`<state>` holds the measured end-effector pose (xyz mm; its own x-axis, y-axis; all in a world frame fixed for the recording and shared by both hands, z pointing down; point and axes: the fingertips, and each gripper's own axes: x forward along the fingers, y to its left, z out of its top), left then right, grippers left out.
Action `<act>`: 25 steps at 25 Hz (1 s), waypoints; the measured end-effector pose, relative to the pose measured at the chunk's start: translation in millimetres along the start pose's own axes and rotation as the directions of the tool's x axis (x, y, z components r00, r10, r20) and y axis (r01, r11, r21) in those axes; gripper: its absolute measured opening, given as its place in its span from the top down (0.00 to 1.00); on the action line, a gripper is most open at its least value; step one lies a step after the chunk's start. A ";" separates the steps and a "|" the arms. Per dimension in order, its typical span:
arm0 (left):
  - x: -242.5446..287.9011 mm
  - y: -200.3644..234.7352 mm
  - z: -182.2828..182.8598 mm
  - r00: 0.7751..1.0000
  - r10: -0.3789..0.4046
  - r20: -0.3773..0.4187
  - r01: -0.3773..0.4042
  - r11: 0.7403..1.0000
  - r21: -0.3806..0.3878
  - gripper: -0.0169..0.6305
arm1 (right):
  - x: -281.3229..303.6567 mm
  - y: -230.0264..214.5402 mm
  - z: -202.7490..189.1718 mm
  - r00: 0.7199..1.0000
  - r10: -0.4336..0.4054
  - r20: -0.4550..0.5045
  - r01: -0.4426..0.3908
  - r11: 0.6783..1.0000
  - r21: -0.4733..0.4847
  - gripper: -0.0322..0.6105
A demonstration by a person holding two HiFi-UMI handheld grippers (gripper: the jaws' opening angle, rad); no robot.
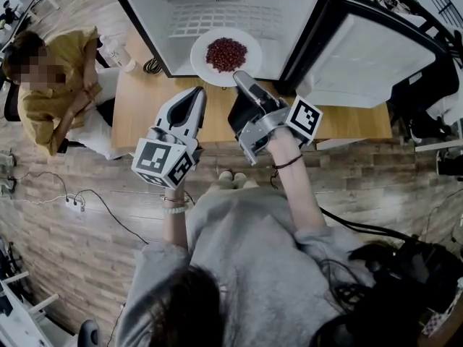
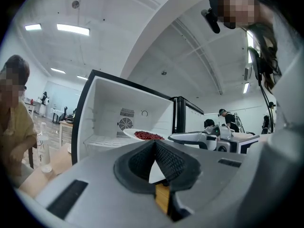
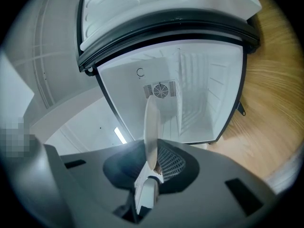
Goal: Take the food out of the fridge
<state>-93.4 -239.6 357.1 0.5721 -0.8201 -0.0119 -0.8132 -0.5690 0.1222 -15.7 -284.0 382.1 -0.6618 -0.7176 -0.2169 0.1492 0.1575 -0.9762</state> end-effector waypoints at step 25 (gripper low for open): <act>-2.0 -12.0 0.9 1.000 0.009 -0.002 -0.009 1.000 0.009 0.96 | -9.2 -3.1 0.1 1.000 0.010 -0.009 -0.009 1.000 0.021 0.85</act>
